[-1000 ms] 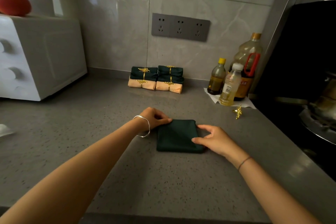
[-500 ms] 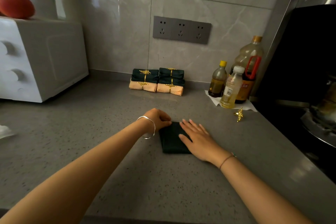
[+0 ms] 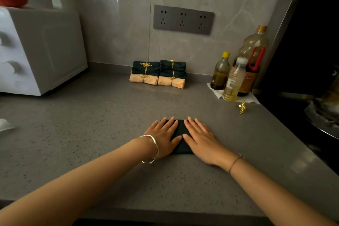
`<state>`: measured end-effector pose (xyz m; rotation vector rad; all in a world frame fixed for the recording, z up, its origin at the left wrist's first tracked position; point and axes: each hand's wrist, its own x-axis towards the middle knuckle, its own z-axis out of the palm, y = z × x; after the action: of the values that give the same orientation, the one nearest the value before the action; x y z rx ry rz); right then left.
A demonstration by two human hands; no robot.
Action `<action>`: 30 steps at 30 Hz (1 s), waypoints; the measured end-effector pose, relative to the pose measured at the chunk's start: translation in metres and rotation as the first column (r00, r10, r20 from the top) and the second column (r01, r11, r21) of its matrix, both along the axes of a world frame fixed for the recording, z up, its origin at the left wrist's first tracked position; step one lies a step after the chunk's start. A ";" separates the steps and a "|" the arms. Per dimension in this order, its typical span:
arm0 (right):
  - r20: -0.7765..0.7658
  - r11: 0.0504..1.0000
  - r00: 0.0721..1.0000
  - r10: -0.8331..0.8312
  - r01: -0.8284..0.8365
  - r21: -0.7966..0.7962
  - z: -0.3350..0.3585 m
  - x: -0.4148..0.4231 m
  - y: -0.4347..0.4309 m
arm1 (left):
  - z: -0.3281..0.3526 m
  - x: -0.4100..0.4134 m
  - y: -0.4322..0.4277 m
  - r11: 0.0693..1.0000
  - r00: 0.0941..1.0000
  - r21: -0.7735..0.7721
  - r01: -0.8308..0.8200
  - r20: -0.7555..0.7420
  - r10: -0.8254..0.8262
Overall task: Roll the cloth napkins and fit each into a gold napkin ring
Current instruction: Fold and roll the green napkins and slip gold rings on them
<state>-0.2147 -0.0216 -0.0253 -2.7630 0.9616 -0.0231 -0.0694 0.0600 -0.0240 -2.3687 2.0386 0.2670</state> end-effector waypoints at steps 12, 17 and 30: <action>-0.172 0.985 0.970 0.175 -0.173 0.027 0.025 -0.077 0.027 | 0.004 -0.005 0.025 0.982 0.983 -0.020 0.185 0.018 -0.185; -0.196 0.952 0.959 0.206 -0.243 -0.186 0.027 -0.072 0.024 | 0.016 -0.007 0.047 0.953 0.948 -0.077 0.295 0.152 -0.281; -0.087 0.875 0.947 0.310 -0.320 -0.362 0.026 -0.070 0.018 | 0.030 -0.009 0.053 0.970 0.947 -0.061 0.235 0.237 -0.215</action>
<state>-0.2849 -0.0040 0.0005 -3.2476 0.5401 -0.1304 -0.0785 0.1130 0.0057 -2.0668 2.2194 -0.0971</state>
